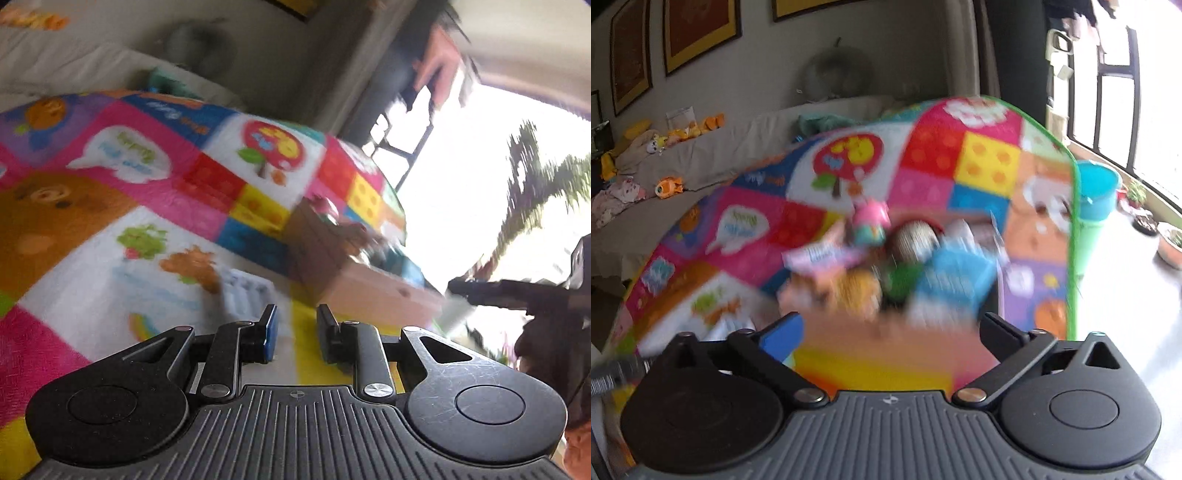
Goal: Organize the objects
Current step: 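Grasp the teal crank toy with the left tool and lift it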
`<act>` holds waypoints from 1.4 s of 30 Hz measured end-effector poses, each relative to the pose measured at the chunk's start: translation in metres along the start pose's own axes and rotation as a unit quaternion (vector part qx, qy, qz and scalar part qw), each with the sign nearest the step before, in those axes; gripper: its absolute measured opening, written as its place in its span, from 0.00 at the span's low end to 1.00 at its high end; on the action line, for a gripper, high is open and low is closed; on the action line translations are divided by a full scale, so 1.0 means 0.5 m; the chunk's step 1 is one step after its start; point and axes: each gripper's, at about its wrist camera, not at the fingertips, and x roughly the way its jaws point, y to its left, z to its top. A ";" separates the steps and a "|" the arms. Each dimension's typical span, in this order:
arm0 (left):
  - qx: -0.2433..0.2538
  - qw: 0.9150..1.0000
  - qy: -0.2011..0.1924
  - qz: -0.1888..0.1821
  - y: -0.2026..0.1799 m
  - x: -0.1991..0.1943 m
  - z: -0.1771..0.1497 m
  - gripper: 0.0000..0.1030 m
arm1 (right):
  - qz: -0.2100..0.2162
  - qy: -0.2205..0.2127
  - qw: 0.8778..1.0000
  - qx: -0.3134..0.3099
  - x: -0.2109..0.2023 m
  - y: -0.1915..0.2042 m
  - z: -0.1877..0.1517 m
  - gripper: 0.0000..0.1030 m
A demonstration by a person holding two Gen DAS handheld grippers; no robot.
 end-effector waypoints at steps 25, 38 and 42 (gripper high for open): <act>-0.128 0.962 0.195 0.145 -0.133 0.231 0.056 0.30 | -0.005 -0.010 0.997 0.077 0.017 -0.052 -0.133 1.00; 0.159 0.947 0.228 0.158 -0.258 0.234 -0.005 0.33 | 0.008 -0.024 0.989 0.147 0.011 -0.095 -0.140 1.00; 0.214 0.937 0.242 0.135 -0.282 0.211 -0.028 0.33 | 0.011 -0.014 0.987 0.158 0.021 -0.101 -0.140 1.00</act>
